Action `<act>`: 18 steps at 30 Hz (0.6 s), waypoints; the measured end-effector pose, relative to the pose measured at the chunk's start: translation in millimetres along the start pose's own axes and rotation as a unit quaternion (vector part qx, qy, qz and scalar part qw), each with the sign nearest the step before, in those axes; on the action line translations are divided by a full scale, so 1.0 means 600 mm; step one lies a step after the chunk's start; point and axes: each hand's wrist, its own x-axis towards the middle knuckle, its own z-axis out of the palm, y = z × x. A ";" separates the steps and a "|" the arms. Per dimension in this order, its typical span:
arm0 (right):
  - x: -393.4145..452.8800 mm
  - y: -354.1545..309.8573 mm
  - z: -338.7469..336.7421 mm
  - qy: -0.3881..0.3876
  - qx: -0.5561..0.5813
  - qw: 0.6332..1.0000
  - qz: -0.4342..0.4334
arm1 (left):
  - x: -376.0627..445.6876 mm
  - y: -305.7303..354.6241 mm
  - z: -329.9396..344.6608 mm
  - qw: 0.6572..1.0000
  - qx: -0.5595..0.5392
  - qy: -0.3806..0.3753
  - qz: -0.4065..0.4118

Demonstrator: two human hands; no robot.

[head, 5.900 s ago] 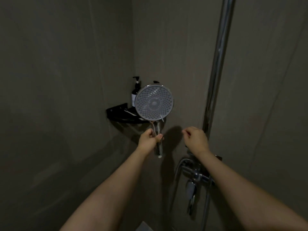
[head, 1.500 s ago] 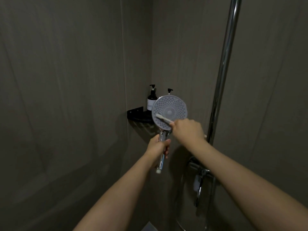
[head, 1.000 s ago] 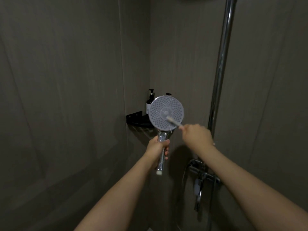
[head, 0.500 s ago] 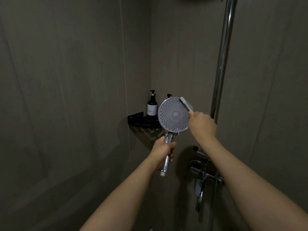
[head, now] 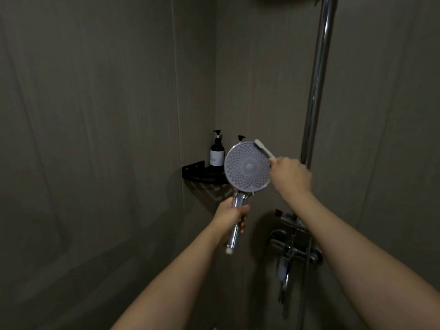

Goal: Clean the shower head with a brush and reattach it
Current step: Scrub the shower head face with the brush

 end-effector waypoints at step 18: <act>-0.033 0.007 0.006 -0.029 0.009 0.999 -0.020 | -0.004 -0.004 0.013 1.000 -0.017 0.001 0.005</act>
